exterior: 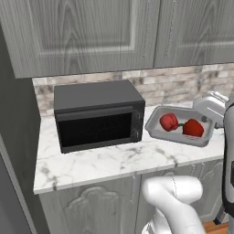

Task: Take the bell pepper and bell pepper out of the freezer and place them in the tupperware container on the counter. Then put the tupperware containing the vegetables back in the freezer.

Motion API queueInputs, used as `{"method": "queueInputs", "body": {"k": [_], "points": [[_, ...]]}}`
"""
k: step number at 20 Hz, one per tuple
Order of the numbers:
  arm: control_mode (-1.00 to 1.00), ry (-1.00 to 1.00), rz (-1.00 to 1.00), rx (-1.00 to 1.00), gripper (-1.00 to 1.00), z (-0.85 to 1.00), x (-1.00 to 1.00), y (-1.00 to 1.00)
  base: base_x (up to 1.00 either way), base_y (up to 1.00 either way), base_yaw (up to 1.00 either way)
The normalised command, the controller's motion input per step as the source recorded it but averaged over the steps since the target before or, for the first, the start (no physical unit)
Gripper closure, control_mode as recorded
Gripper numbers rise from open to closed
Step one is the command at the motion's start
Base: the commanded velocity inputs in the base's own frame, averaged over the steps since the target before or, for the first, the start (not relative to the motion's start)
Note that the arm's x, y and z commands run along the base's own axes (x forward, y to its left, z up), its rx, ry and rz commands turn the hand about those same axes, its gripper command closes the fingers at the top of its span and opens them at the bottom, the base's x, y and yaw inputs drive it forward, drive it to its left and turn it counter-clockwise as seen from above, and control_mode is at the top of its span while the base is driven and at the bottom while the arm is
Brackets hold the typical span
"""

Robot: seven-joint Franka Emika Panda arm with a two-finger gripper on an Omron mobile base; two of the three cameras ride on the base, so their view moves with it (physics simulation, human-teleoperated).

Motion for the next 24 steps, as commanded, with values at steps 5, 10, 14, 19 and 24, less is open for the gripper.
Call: {"method": "queueInputs", "body": {"k": [5,10,14,19,24], "points": [[1.0,0.01,0.01,0.0,1.0,0.0,-0.34,0.0,-0.31,0.0,0.02],[1.0,0.0,0.0,0.0,1.0,0.0,0.0,0.0,-0.99,0.28,0.06],[1.0,0.0,0.0,0.0,1.0,0.0,0.0,0.0,-0.87,0.76,0.03],[1.0,0.0,0.0,0.0,1.0,0.0,0.0,0.0,-0.47,0.99,0.01],[1.0,0.0,0.0,0.0,1.0,0.0,0.0,0.0,-0.05,1.0,0.02]]}}
